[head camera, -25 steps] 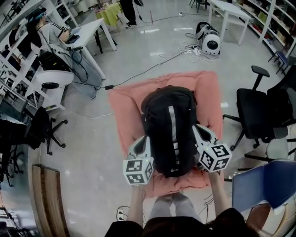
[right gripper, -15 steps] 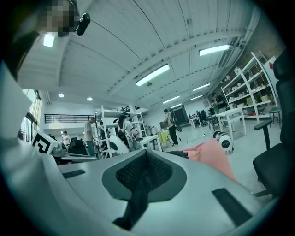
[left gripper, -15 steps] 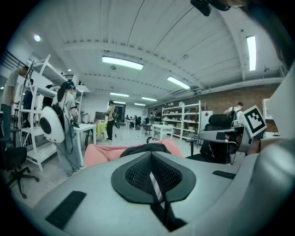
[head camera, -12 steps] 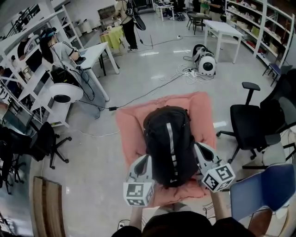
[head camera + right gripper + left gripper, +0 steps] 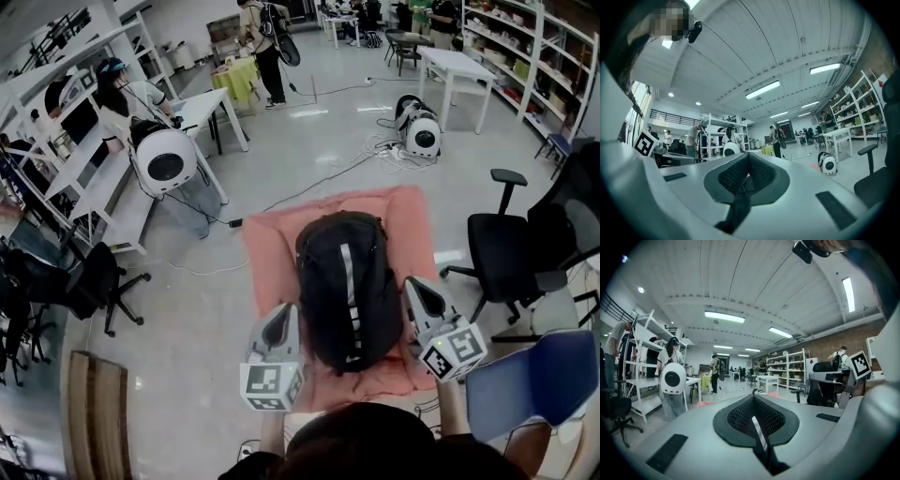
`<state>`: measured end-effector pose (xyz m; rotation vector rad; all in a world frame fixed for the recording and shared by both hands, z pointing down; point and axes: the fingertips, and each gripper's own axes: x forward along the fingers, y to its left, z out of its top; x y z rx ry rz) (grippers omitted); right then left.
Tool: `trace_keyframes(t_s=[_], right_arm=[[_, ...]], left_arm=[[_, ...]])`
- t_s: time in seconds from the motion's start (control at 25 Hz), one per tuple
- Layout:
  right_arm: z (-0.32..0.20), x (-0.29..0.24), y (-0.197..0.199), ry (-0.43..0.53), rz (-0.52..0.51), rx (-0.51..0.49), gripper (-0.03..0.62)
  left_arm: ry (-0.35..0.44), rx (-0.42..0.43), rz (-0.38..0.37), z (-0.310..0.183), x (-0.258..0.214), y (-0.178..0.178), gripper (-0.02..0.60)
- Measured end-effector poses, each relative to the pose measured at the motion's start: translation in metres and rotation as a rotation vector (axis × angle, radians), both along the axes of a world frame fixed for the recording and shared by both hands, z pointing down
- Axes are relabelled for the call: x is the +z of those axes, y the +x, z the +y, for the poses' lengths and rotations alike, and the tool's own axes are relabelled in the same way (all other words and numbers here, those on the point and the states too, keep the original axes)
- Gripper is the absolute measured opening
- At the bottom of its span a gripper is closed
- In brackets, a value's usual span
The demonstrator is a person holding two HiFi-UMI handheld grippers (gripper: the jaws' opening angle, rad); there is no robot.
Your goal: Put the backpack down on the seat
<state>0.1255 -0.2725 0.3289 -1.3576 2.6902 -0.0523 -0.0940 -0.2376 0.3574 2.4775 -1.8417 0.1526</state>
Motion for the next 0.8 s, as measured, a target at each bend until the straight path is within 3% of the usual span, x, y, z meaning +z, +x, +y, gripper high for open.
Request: trace_keyframes(t_s=[0.24,0.8], right_arm=[[0.007,-0.016,0.006,0.041,-0.004,0.006,0.014],[0.013,-0.008,0.018,0.033,-0.008,0.013,0.012]], left_arm=[[0.034,0.001,0.007,0.008,-0.016,0.0,0.014],[0.036,-0.017,0.003,0.012,-0.013,-0.001,0.014]])
